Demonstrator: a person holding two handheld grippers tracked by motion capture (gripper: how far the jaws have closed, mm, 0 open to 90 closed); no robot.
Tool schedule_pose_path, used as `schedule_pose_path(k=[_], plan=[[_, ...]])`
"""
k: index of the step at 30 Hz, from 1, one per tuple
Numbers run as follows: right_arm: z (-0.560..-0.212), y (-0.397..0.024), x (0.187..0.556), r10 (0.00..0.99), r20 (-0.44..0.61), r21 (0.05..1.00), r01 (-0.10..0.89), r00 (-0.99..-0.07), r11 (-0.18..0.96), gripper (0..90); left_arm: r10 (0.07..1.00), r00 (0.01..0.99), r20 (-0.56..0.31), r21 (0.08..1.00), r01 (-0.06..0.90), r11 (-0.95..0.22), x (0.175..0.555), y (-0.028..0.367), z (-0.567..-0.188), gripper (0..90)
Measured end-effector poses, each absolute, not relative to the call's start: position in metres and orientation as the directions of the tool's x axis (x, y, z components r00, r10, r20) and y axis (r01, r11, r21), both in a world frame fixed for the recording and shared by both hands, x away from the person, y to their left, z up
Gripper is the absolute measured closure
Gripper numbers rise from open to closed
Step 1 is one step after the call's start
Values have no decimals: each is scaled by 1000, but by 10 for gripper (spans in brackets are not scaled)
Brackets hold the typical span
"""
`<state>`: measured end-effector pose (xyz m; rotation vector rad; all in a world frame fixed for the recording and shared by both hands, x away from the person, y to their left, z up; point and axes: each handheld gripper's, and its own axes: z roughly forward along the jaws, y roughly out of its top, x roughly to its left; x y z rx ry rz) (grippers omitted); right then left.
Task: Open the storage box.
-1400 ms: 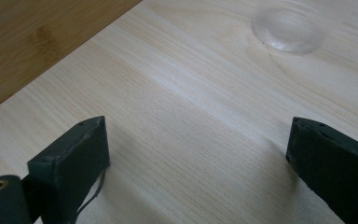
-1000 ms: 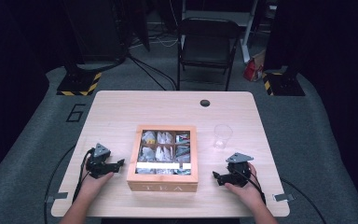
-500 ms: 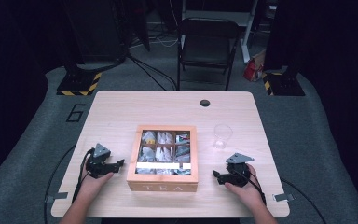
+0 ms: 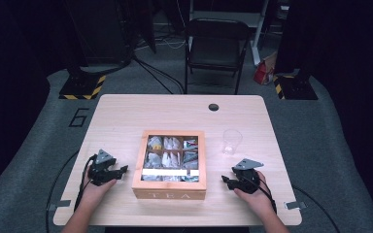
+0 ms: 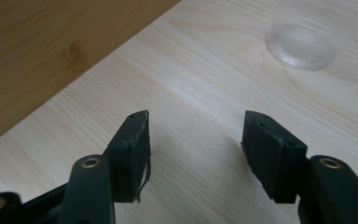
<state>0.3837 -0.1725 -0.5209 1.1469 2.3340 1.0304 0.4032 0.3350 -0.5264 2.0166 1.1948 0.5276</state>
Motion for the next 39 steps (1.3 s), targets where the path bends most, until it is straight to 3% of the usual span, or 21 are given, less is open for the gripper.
schedule_pose_path(k=[22,39], plan=[[-476,-151,365,741,54,779,492,-669,388,490,803,590,-82,796,524,-304,371,328,-481,442],[-465,-153,352,714,70,793,473,-696,384,517,769,625,-135,819,508,-268,349,328,-465,461]])
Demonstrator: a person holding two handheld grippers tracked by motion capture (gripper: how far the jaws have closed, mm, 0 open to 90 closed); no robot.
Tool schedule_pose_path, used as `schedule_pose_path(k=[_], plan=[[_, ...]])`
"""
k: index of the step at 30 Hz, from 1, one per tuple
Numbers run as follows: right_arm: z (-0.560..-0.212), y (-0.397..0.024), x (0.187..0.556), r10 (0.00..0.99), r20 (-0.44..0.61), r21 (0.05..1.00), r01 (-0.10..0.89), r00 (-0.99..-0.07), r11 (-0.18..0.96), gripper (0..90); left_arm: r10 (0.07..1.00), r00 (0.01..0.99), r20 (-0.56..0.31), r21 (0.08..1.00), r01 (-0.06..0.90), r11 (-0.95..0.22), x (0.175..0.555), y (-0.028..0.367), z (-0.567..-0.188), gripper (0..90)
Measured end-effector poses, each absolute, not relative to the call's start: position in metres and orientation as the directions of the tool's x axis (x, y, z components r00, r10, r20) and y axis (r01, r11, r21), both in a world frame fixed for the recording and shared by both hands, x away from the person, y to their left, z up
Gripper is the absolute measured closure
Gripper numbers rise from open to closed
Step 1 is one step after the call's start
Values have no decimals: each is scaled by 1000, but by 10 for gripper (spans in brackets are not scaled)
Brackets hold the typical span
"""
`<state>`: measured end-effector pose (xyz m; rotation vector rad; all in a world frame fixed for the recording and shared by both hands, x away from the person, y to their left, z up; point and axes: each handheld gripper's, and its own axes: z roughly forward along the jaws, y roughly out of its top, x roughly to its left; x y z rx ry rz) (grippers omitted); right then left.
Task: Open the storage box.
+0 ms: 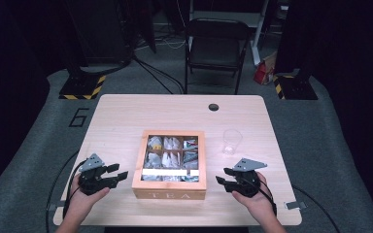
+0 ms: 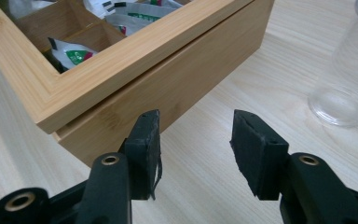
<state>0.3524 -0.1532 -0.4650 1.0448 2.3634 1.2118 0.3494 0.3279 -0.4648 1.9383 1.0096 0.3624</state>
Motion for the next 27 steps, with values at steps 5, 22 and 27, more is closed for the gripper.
schedule_pose_path(k=[5,22,27], plan=[[-464,-149,349,704,62,791,465,-708,397,527,762,633,-135,821,502,-272,345,326,-463,508],[-462,-138,337,680,55,797,443,-731,412,510,743,657,-129,813,499,-300,330,323,-458,429],[-461,-138,334,683,73,801,450,-727,394,504,740,664,-103,815,483,-320,327,322,-456,396]])
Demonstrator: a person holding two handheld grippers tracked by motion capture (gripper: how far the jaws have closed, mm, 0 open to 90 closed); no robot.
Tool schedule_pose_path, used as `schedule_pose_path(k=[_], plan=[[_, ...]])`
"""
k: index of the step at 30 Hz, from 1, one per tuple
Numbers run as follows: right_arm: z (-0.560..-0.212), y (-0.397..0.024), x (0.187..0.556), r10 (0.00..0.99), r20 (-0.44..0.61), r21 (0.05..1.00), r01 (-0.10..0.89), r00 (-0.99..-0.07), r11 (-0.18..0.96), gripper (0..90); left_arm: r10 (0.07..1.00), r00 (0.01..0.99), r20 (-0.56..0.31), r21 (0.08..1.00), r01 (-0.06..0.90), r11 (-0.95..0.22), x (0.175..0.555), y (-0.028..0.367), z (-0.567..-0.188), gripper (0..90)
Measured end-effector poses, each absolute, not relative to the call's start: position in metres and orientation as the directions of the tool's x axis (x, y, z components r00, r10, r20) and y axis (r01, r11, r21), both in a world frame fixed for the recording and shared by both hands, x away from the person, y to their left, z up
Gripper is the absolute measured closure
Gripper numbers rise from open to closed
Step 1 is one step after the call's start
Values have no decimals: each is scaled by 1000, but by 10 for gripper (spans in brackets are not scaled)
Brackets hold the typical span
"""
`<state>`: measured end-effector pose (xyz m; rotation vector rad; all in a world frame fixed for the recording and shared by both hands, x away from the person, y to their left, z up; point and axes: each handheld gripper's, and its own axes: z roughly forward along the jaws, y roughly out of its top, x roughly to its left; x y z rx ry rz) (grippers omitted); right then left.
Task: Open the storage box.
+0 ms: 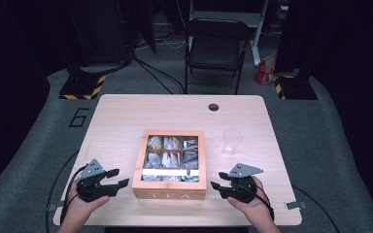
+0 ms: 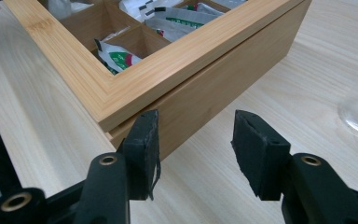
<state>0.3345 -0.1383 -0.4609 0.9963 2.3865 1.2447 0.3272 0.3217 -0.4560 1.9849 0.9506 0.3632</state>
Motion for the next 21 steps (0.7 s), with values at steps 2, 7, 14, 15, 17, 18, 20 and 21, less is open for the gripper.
schedule_pose_path(k=[2,7,14,15,17,18,20,21], plan=[[-461,-138,333,679,72,801,448,-731,397,504,735,671,-95,814,477,-331,325,321,-456,405],[-461,-136,330,657,81,802,441,-749,404,555,720,689,-83,825,453,-339,322,322,-458,464],[-463,-129,325,633,101,795,444,-768,413,549,704,704,-93,830,446,-336,314,319,-464,468],[-463,-129,324,634,101,793,446,-767,414,549,700,707,-102,833,445,-328,313,319,-465,468],[-464,-129,324,631,101,793,445,-770,417,549,694,713,-103,834,442,-330,313,319,-465,466],[-464,-129,323,630,104,793,447,-769,415,549,685,720,-115,832,446,-330,312,319,-465,466],[-464,-131,322,625,116,792,451,-772,411,548,657,746,-112,828,435,-353,311,318,-467,517],[-464,-131,321,622,111,794,445,-775,414,550,652,750,-111,823,437,-363,311,318,-467,517]])
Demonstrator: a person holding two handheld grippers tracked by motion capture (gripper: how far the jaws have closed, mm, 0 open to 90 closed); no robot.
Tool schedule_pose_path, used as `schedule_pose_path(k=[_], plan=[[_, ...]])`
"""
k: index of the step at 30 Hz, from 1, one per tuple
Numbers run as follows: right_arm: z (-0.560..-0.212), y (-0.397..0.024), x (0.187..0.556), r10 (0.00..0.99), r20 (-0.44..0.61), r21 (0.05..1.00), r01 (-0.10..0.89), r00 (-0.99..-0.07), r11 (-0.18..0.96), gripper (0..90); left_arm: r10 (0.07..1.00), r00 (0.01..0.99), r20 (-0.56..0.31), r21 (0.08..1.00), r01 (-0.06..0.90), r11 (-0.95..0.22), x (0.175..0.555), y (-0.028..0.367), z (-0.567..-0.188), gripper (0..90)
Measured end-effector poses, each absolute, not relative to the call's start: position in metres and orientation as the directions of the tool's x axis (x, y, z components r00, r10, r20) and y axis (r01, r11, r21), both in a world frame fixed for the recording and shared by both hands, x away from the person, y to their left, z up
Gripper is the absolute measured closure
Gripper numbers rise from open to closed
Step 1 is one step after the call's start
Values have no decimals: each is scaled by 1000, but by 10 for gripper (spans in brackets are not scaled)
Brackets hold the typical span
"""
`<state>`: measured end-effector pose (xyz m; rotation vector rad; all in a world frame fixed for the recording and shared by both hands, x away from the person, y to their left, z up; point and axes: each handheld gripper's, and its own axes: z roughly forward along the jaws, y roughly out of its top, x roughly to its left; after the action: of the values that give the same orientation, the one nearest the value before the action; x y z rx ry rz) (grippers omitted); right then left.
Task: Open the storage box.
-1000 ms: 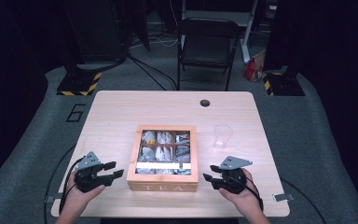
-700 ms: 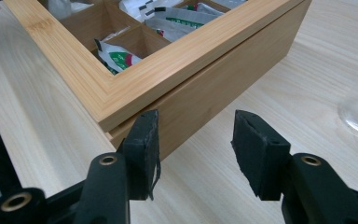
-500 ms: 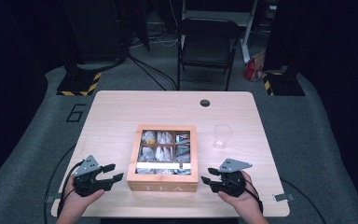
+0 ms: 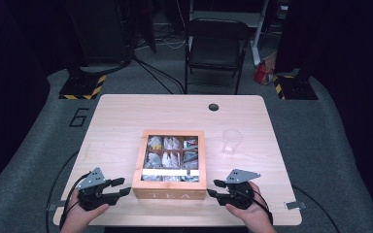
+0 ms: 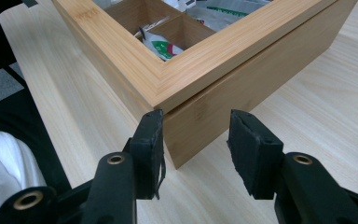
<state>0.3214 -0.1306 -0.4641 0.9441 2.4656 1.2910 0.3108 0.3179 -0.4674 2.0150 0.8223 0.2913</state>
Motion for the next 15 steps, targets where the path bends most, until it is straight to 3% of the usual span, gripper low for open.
schedule_pose_path(k=[6,15], plan=[[-466,-131,321,617,128,787,458,-776,414,555,663,739,-119,831,440,-340,310,318,-470,523],[-466,-130,320,589,120,786,439,-799,435,641,638,762,-115,819,437,-373,309,316,-473,569]])
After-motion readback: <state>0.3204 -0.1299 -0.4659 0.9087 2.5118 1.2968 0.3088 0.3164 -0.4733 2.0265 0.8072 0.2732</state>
